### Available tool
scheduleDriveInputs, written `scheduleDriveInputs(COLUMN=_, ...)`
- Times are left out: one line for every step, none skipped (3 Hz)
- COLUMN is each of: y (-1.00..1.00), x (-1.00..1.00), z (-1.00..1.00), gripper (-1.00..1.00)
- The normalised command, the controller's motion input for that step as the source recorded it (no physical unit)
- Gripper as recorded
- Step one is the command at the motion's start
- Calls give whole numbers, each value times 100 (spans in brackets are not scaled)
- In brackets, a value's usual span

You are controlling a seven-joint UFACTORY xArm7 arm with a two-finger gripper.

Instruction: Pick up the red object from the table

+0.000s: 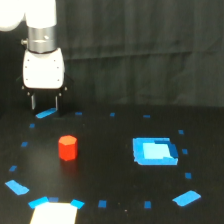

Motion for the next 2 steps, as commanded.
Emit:
scheduleDriveInputs(y=-72, x=-21, z=-89, gripper=100)
scheduleDriveInputs(y=-100, x=27, z=-23, gripper=100)
